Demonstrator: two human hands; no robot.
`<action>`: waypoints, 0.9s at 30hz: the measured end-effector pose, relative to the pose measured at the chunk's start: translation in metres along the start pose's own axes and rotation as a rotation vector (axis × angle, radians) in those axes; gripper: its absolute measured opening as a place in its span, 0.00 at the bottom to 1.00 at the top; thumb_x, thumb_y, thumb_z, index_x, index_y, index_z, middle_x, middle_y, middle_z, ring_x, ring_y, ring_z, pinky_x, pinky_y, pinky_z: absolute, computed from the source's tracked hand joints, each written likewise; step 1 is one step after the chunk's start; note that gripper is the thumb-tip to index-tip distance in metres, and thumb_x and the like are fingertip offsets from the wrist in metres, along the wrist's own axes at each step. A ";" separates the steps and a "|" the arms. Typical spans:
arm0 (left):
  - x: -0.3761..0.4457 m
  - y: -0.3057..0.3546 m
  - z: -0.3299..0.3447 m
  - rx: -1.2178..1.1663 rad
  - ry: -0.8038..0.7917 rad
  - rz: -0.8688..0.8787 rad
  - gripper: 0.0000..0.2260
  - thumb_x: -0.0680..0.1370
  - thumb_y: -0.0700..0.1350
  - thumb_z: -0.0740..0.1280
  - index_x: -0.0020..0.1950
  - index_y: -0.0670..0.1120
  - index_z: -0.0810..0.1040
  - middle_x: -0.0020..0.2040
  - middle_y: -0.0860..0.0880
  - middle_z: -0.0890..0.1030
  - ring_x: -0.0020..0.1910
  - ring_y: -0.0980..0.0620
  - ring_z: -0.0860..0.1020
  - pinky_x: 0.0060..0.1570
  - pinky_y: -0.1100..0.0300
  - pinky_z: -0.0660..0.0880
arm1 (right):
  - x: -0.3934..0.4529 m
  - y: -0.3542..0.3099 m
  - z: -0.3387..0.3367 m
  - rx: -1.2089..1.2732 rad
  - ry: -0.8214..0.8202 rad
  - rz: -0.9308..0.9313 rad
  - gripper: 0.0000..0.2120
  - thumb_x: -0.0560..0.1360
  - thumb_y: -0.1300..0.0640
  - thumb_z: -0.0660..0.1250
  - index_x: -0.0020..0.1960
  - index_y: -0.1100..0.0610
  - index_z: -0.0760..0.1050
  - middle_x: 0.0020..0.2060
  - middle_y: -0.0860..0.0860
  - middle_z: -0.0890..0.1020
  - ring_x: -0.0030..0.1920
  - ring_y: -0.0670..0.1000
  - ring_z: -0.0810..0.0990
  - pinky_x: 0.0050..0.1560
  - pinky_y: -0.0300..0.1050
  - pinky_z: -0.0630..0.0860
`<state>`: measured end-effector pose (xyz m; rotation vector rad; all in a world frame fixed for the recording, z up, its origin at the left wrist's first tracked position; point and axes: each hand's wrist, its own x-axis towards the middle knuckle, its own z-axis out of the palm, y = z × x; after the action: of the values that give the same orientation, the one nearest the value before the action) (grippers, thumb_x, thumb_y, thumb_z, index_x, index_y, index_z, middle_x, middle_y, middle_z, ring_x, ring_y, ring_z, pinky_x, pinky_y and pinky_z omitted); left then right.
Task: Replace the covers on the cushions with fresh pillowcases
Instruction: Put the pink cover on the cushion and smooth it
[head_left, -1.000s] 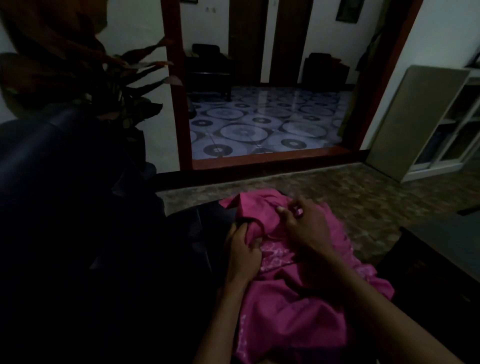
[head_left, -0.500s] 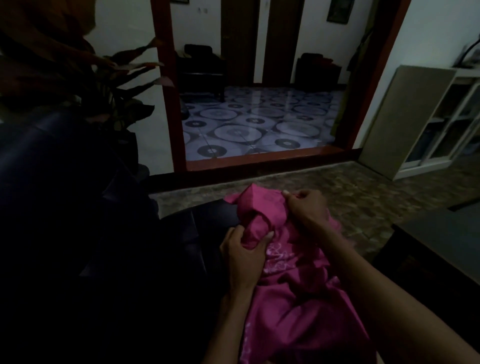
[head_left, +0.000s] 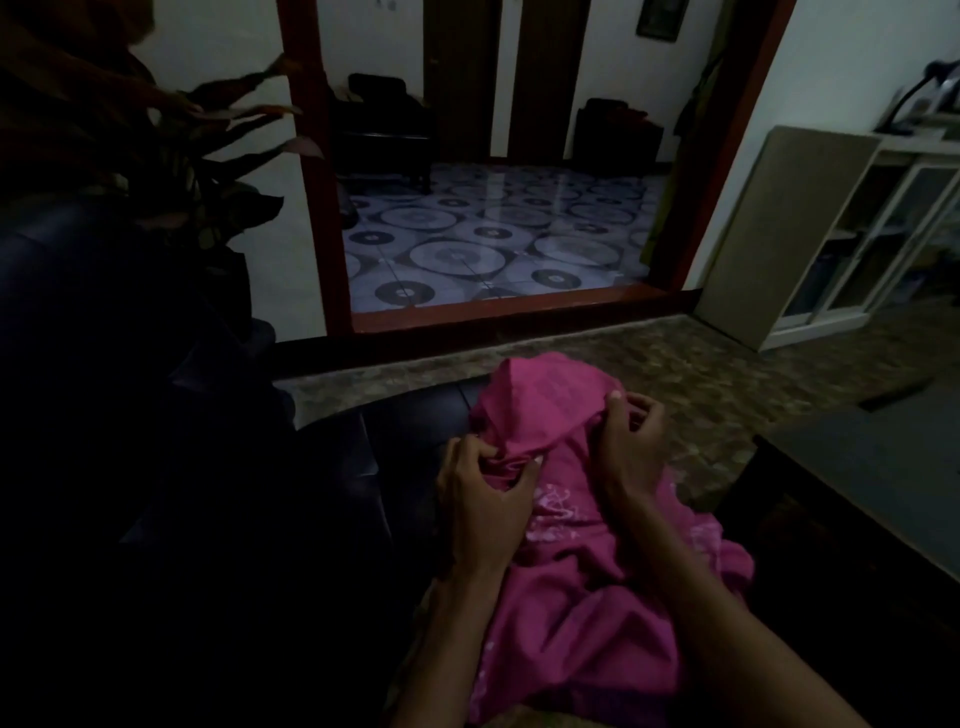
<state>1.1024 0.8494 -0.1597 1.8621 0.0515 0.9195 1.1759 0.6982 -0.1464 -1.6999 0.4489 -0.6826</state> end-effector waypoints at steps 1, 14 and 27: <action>-0.002 0.000 0.000 0.002 0.002 -0.009 0.16 0.66 0.55 0.76 0.38 0.50 0.70 0.39 0.51 0.73 0.38 0.52 0.73 0.40 0.62 0.65 | -0.008 0.003 -0.006 -0.026 -0.040 -0.052 0.17 0.78 0.41 0.62 0.56 0.53 0.75 0.52 0.52 0.80 0.53 0.52 0.78 0.58 0.50 0.74; -0.004 -0.007 -0.006 0.144 -0.093 0.181 0.09 0.70 0.42 0.76 0.48 0.51 0.85 0.50 0.54 0.79 0.51 0.50 0.74 0.51 0.49 0.75 | -0.047 0.030 -0.037 -0.036 -0.182 -0.256 0.05 0.78 0.56 0.72 0.52 0.52 0.77 0.44 0.44 0.80 0.43 0.39 0.77 0.42 0.29 0.69; -0.002 0.009 -0.031 0.362 -0.244 0.067 0.09 0.74 0.57 0.70 0.48 0.54 0.83 0.48 0.54 0.83 0.52 0.47 0.75 0.54 0.52 0.68 | -0.046 0.036 -0.051 -0.341 -0.113 -0.192 0.11 0.68 0.54 0.61 0.30 0.58 0.68 0.28 0.52 0.73 0.33 0.57 0.73 0.37 0.47 0.62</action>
<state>1.0790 0.8675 -0.1475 2.3139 0.0060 0.7571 1.1097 0.6804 -0.1838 -2.1128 0.3384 -0.6705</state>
